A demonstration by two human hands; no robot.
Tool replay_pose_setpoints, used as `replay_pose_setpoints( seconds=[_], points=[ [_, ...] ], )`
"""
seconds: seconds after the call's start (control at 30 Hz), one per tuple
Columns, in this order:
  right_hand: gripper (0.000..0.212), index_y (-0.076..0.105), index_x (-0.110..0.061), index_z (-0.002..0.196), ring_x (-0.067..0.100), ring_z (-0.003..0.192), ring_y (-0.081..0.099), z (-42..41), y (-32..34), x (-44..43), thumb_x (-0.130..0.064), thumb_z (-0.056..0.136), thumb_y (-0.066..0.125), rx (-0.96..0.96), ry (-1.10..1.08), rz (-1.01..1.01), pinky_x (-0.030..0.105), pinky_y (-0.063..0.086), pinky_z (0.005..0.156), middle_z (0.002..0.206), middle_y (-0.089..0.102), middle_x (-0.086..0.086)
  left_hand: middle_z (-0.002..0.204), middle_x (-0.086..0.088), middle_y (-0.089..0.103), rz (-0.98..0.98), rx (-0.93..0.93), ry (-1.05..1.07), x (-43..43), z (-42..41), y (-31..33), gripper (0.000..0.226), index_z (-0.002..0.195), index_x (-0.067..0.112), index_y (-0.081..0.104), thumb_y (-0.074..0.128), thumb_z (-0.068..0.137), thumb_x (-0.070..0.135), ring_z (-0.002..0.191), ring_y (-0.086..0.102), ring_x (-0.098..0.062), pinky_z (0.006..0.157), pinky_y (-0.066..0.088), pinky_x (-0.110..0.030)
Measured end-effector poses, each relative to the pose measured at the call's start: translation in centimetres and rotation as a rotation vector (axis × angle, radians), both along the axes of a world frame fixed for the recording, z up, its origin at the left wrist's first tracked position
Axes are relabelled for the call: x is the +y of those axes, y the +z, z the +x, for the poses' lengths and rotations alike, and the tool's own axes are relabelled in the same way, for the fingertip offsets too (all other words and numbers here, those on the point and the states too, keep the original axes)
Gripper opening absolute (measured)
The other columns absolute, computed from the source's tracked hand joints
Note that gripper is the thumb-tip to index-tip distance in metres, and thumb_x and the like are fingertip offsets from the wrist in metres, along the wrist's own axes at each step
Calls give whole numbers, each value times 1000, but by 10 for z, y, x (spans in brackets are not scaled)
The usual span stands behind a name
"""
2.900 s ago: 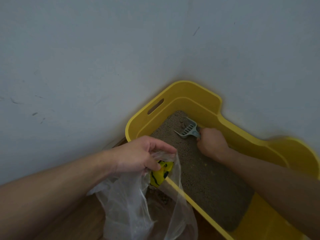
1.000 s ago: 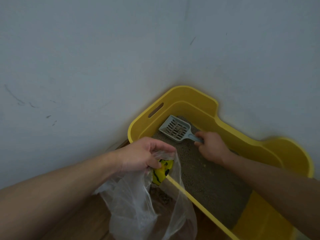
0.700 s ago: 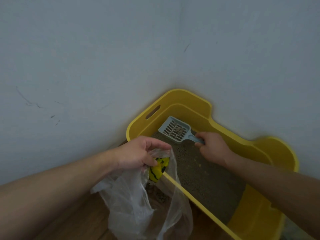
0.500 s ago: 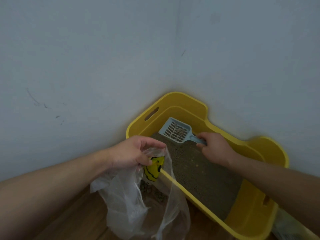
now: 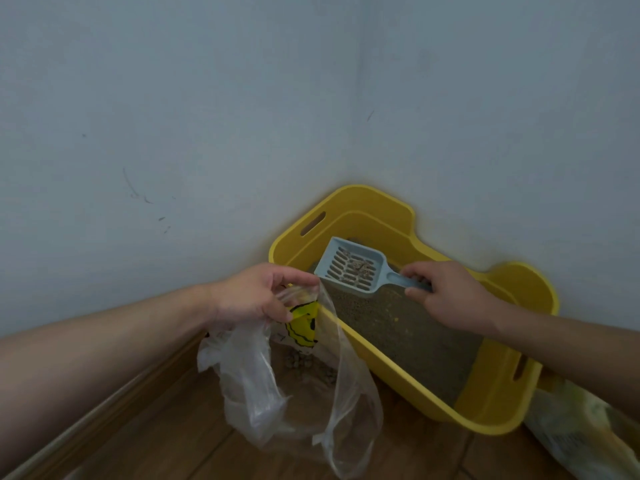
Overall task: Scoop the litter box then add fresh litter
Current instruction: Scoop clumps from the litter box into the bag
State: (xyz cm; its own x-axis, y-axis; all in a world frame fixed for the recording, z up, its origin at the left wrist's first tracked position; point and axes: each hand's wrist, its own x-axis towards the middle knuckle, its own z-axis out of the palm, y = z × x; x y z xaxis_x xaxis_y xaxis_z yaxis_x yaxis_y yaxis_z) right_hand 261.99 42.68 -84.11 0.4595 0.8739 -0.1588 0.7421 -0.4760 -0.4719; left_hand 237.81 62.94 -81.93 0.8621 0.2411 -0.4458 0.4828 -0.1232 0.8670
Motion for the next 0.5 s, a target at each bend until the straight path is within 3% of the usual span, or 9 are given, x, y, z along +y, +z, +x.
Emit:
replay_pose_setpoints(
  seconds=[0.13, 0.27, 0.4, 0.5],
  points=[
    [18, 65, -25, 113, 12, 79, 61, -5, 8, -5, -22, 95, 61, -25, -16, -5, 36, 54, 73, 89, 64, -8, 139, 8, 56, 1, 22, -12, -2, -5, 3, 68, 133, 26, 58, 61, 81, -16, 126, 55, -12, 104, 49, -39],
    [19, 65, -24, 114, 12, 81, 61, -6, 17, -8, -22, 95, 62, -39, -45, 5, 38, 54, 76, 90, 65, -6, 138, 9, 56, 30, 19, -32, -4, -6, 5, 68, 131, 31, 59, 67, 71, -1, 125, 55, -12, 105, 49, -36],
    [21, 66, -25, 115, 10, 83, 61, -12, 25, -13, -22, 95, 62, -33, -23, 13, 35, 53, 78, 92, 64, -8, 140, 10, 55, 47, 19, -39, -4, -8, 4, 68, 133, 30, 58, 64, 80, -11, 129, 51, -12, 107, 47, -37],
    [21, 66, -26, 115, 5, 83, 59, -17, 27, -18, -22, 94, 63, -40, 4, 11, 31, 52, 77, 92, 64, -12, 142, 12, 53, 72, 12, -50, -4, -9, 6, 67, 130, 34, 59, 67, 75, -3, 133, 46, -9, 111, 42, -37]
  ],
)
